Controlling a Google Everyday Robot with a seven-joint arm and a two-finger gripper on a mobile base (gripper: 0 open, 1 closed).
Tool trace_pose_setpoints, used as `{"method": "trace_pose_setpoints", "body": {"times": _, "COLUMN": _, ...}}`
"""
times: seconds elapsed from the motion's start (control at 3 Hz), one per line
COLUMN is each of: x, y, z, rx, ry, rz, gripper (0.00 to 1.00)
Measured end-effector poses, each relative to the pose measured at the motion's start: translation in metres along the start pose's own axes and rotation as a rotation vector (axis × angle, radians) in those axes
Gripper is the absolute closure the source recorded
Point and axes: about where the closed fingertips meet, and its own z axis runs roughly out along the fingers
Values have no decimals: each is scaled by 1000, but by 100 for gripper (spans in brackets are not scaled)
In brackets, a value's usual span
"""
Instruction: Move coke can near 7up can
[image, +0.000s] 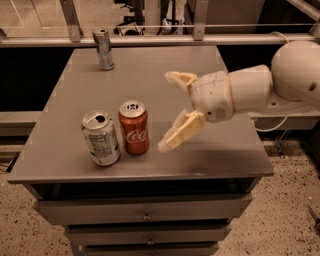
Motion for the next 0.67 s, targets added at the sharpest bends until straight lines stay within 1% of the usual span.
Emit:
{"method": "trace_pose_setpoints", "body": {"times": 0.33, "x": -7, "y": -30, "z": -82, "rx": 92, "ry": 34, "rz": -32, "gripper": 0}}
{"method": "trace_pose_setpoints", "body": {"times": 0.67, "x": -25, "y": -44, "z": -110, "rx": 135, "ry": 28, "rz": -68, "gripper": 0}}
